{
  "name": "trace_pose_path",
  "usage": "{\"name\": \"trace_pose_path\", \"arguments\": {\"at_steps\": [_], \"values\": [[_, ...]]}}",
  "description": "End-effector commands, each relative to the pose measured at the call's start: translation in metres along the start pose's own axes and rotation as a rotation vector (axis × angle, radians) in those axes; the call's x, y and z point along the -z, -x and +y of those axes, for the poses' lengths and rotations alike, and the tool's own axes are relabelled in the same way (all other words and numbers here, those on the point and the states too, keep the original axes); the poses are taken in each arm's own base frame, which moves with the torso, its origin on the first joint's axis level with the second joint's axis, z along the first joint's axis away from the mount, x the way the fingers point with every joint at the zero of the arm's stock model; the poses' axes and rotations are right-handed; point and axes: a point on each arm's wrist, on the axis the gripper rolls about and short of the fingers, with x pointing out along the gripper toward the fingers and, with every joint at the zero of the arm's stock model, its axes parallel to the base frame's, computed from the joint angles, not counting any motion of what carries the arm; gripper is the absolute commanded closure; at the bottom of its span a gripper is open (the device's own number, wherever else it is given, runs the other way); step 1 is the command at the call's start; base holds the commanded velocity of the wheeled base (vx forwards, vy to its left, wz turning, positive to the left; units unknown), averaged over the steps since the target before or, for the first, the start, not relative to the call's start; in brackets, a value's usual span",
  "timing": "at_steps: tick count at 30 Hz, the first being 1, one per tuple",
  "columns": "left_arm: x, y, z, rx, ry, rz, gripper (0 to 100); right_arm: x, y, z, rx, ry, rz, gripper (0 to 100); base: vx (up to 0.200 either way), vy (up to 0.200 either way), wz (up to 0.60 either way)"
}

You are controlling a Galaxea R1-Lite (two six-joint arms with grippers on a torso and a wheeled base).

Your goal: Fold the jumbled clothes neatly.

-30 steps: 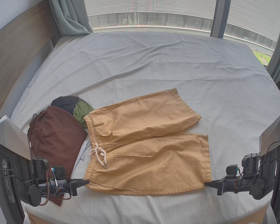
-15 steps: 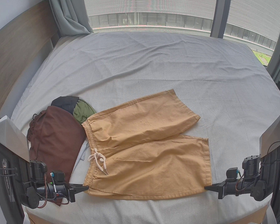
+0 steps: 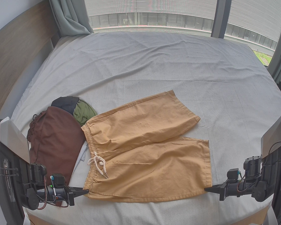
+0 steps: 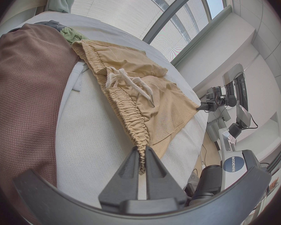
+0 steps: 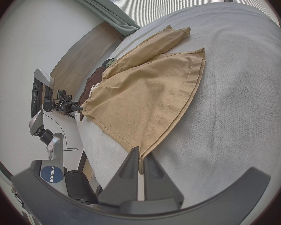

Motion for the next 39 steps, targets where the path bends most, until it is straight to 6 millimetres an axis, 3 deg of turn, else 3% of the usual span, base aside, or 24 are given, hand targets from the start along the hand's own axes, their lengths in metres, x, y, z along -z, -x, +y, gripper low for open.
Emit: {"name": "trace_pose_path", "arguments": {"at_steps": [1, 20, 39], "values": [[-0.001, 0.001, 0.0, -0.001, -0.002, -0.006, 100, 0.0, 0.003, 0.001, -0.003, -0.003, -0.002, 100, 0.0, 0.0, 0.0], [-0.033, 0.007, -0.01, 0.004, -0.021, -0.114, 100, -0.023, 0.007, -0.005, -0.077, 0.049, -0.114, 100, 0.0, 0.0, 0.0], [-0.04, 0.005, -0.01, 0.01, -0.045, -0.134, 100, -0.036, 0.007, -0.005, -0.118, 0.086, -0.163, 100, 0.0, 0.0, 0.0]]}}
